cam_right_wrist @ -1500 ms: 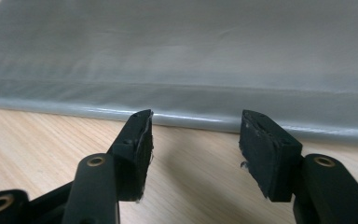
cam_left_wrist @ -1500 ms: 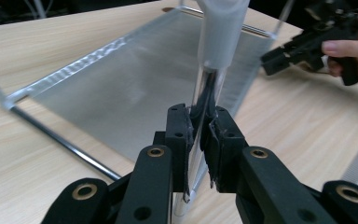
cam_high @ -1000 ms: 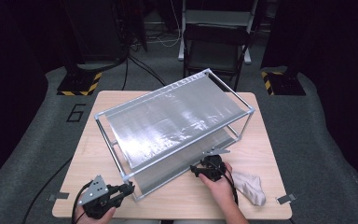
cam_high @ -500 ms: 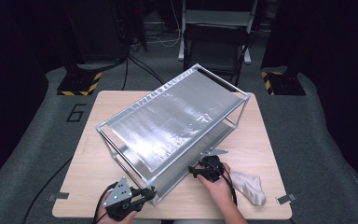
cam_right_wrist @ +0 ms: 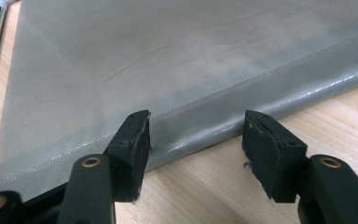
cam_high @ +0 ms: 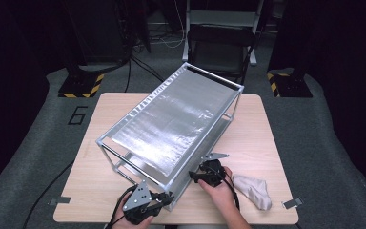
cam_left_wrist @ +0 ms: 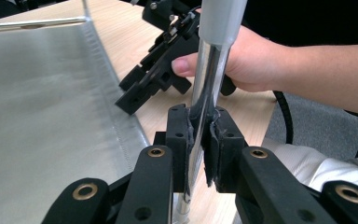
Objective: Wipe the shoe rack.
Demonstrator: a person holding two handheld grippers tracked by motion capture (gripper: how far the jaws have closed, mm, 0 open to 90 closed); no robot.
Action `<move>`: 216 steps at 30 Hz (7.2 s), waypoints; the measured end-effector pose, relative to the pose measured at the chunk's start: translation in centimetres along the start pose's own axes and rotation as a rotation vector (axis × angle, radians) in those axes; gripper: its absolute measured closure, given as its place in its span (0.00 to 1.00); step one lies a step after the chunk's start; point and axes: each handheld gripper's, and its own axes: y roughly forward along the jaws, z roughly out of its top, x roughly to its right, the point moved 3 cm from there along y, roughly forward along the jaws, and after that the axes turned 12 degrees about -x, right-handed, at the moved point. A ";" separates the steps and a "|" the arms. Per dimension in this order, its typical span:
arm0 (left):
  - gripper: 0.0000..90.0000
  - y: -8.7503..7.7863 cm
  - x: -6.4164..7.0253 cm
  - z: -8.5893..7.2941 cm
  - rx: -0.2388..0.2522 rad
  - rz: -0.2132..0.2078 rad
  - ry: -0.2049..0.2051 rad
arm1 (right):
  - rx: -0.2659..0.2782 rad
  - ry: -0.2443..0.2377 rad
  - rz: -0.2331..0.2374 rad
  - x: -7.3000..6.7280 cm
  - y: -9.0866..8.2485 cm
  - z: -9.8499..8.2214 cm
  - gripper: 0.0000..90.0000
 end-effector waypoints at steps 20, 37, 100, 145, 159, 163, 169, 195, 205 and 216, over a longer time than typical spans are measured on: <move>0.87 1.2 -0.2 0.6 -0.017 -0.014 -0.008 | -0.001 -0.045 -0.042 -1.6 0.6 0.2 0.39; 0.61 -0.8 -1.4 -0.4 0.009 0.023 -0.045 | -0.011 -0.065 -0.061 -1.4 0.5 0.1 0.42; 0.82 -8.2 -16.4 -5.6 0.052 0.387 -0.384 | 0.024 -0.209 0.044 -5.8 -4.0 -5.7 0.47; 0.89 -7.5 -13.3 -5.4 0.012 0.331 -0.279 | 0.042 -0.092 0.004 -2.5 -4.4 -5.9 0.58; 0.89 -7.7 -9.3 -5.9 0.009 0.271 -0.203 | 0.055 -0.033 -0.026 -0.4 -4.5 -5.3 0.58; 0.89 -7.4 -8.4 -5.8 0.008 0.252 -0.189 | 0.064 -0.016 -0.043 0.3 -4.5 -5.1 0.58; 0.89 -6.8 -7.3 -5.4 -0.011 0.221 -0.137 | 0.071 0.010 -0.062 1.6 -4.7 -5.0 0.58; 0.89 -4.1 -1.9 -3.7 -0.029 0.073 -0.016 | 0.060 0.077 -0.147 5.3 -4.0 -2.8 0.60; 0.89 -2.7 -1.4 -2.7 -0.035 0.032 -0.003 | 0.078 0.057 -0.142 3.7 -5.1 -4.0 0.50; 0.86 0.6 -0.3 -0.3 -0.032 -0.053 0.016 | 0.051 -0.052 -0.059 -0.9 -3.6 -4.4 0.45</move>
